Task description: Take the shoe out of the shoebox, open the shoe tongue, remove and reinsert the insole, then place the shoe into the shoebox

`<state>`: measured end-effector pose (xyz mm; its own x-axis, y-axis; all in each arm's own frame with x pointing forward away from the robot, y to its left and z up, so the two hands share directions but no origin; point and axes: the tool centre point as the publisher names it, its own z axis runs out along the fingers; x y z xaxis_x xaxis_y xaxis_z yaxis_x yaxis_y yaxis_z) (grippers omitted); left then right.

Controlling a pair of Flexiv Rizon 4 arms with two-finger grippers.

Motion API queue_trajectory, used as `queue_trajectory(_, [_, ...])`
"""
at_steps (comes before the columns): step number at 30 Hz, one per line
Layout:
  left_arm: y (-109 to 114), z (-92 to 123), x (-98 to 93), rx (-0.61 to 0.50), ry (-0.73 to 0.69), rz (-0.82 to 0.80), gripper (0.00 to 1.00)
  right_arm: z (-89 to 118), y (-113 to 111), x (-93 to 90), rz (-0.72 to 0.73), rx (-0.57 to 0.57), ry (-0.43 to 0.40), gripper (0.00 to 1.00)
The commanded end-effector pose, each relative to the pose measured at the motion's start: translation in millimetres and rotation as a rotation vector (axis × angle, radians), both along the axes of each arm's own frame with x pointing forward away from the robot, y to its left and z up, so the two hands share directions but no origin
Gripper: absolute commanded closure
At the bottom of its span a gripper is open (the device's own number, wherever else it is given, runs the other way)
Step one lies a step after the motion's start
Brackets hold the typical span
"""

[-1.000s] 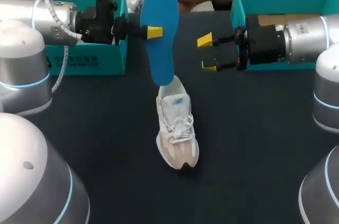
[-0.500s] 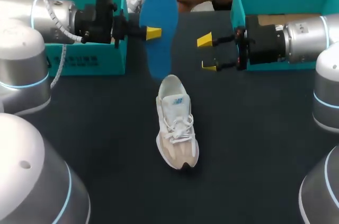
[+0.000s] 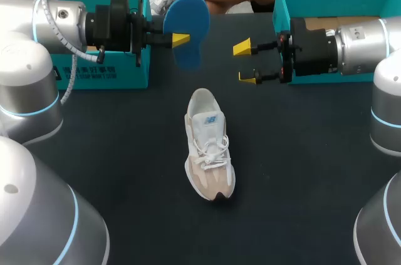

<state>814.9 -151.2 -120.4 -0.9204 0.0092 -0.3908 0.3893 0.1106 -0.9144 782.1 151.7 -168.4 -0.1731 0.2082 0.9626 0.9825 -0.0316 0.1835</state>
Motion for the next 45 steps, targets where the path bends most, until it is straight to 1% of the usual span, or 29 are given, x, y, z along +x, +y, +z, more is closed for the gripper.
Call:
queue_trajectory(1, [2.3,-3.7,-1.4,-0.035,-0.379,0.013,1.0,-1.0,2.1,0.0,-0.003,0.0,0.0,0.0])
queue_trajectory(5, [6.0,0.0,3.3,-0.075,-0.415,0.007,1.0,-1.0,2.1,0.0,-0.003,0.0,0.0,0.0])
queue_trajectory(10, [8.5,0.5,12.6,-0.067,-0.403,-0.005,1.0,-1.0,2.1,0.0,-0.003,0.0,0.0,0.0])
queue_trajectory(26, [8.3,0.9,12.8,-0.057,-0.395,-0.009,1.0,-1.0,2.1,0.0,-0.003,0.0,0.0,0.0])
queue_trajectory(28, [9.5,-2.2,10.3,0.022,-0.547,-0.037,1.0,-1.0,2.1,0.0,-0.003,0.0,0.0,0.0])
queue_trajectory(29, [9.6,-2.7,8.6,0.024,-0.615,-0.063,1.0,-1.0,2.1,0.0,-0.003,0.0,0.0,0.0])
queue_trajectory(30, [9.9,-3.2,7.2,0.055,-0.685,-0.073,1.0,-1.0,2.1,0.0,-0.003,0.0,0.0,0.0])
queue_trajectory(31, [10.3,-3.7,7.5,0.052,-0.718,-0.085,1.0,-1.0,2.1,0.0,-0.003,0.0,0.0,0.0])
queue_trajectory(32, [11.0,-4.6,6.4,0.098,-0.798,-0.1,1.0,-1.0,2.1,0.0,-0.003,0.0,0.0,0.0])
queue_trajectory(33, [11.5,-7.8,10.5,0.136,-0.831,-0.1,1.0,-1.0,2.1,0.0,-0.003,0.0,0.0,0.0])
queue_trajectory(34, [12.1,-9.4,11.8,0.165,-0.917,-0.097,1.0,-1.0,2.1,0.0,-0.003,0.0,0.0,0.0])
queue_trajectory(36, [14.9,-9.9,12.7,0.105,-0.97,-0.093,1.0,-1.0,2.1,0.0,-0.003,0.0,0.0,0.0])
queue_trajectory(37, [16.0,-11.4,12.0,0.126,-1.047,-0.113,1.0,-1.0,2.1,0.0,-0.003,0.0,0.0,0.0])
queue_trajectory(38, [16.9,-12.1,11.1,0.067,-1.047,-0.124,1.0,-1.0,2.1,0.0,-0.003,0.0,0.0,0.0])
queue_trajectory(40, [17.2,-14.4,10.8,0.093,-1.096,-0.148,1.0,-1.0,2.1,0.0,-0.003,0.0,0.0,0.0])
queue_trajectory(45, [15.0,-15.6,8.2,0.088,-1.171,-0.176,1.0,-1.0,2.1,0.0,-0.003,0.0,0.0,0.0])
